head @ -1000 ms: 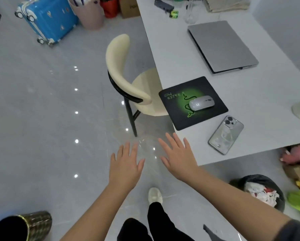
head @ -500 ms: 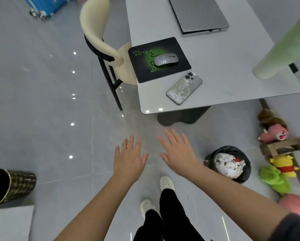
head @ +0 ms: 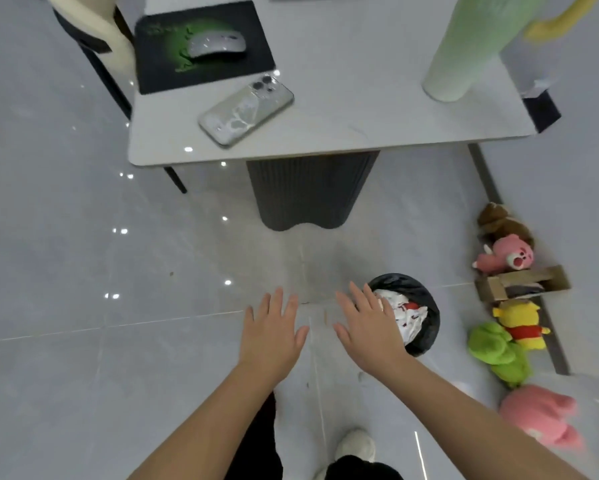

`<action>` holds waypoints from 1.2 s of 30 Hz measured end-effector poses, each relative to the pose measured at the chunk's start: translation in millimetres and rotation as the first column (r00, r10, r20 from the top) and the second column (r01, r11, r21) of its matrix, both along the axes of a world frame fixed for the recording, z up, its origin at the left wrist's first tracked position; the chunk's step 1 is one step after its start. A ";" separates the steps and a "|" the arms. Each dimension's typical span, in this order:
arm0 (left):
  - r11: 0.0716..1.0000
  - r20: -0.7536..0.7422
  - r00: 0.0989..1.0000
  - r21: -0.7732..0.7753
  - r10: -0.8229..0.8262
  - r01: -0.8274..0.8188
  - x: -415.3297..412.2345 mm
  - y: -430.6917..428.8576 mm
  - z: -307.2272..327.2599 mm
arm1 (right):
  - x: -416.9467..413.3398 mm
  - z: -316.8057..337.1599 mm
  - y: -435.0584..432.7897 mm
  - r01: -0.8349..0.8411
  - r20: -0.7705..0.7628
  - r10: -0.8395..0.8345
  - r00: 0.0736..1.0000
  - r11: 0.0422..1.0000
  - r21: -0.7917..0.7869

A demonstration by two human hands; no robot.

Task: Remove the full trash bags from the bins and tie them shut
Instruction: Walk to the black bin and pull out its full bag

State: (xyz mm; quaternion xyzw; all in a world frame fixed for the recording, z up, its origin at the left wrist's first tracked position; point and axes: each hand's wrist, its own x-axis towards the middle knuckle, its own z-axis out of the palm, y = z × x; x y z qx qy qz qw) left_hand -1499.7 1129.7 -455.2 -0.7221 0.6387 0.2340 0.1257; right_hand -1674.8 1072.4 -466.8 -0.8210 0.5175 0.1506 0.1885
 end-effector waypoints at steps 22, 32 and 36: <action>1.000 -0.183 0.983 -0.002 0.009 -0.009 -171.7 -136.4 -410.6 | -142.1 -379.9 -96.0 0.516 0.305 -0.463 0.832 0.847 -0.124; 0.991 -0.191 0.981 -0.137 -0.017 -0.009 -123.1 -181.3 -413.4 | -144.6 -374.0 -101.6 0.554 0.409 -0.460 0.788 0.820 -0.145; 0.867 -0.447 0.757 0.101 0.477 -0.487 -112.0 -178.3 -436.6 | -141.6 -369.0 -98.2 0.540 0.424 -0.450 0.786 0.834 -0.116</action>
